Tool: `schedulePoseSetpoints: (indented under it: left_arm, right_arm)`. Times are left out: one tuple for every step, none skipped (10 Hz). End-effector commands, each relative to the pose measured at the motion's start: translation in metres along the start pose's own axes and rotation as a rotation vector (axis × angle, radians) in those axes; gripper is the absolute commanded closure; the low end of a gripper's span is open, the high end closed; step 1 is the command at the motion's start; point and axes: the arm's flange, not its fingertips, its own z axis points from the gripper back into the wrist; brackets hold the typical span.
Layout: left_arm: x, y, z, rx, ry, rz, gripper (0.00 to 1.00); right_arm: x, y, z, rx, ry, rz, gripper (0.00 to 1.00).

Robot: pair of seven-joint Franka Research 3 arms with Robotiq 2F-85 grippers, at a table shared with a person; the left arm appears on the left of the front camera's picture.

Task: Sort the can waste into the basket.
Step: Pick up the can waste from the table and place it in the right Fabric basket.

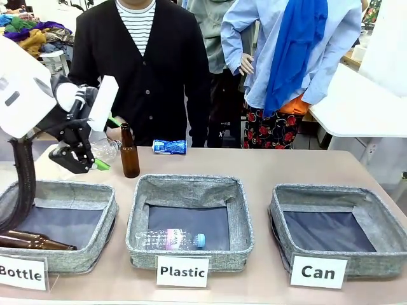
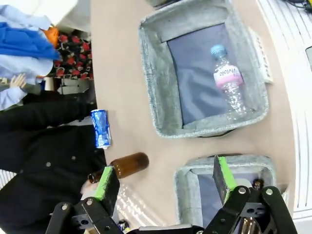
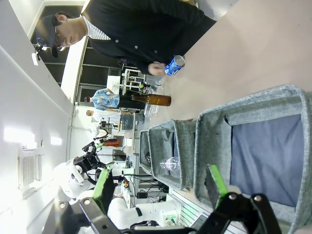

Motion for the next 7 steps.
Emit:
schedulePoseSetpoints:
  left_arm:
    - [0.025,-0.002,-0.008,0.005,0.067,-0.059,0.0]
    - [0.037,0.02,-0.021,-0.027,0.15,-0.045,0.0]
    - [0.044,0.05,-0.036,-0.066,0.144,-0.081,0.0]
    - [0.049,0.076,-0.049,-0.1,0.182,-0.1,0.0]
    - [0.04,0.099,-0.052,-0.148,0.184,-0.09,0.0]
    - [0.016,0.114,-0.035,-0.157,0.179,-0.014,0.0]
    - [-0.01,0.115,0.003,-0.195,0.065,-0.043,0.0]
  right_arm:
    - [0.0,0.004,0.001,0.001,0.005,-0.019,0.0]
    - [0.0,0.004,0.001,0.001,0.005,-0.019,0.0]
    - [0.0,0.004,0.001,0.001,0.005,-0.019,0.0]
    - [0.0,0.004,0.001,0.001,0.005,-0.019,0.0]
    - [0.0,0.004,0.001,0.001,0.005,-0.019,0.0]
    - [0.0,0.004,0.001,0.001,0.005,-0.019,0.0]
    - [0.0,0.004,0.001,0.001,0.005,-0.019,0.0]
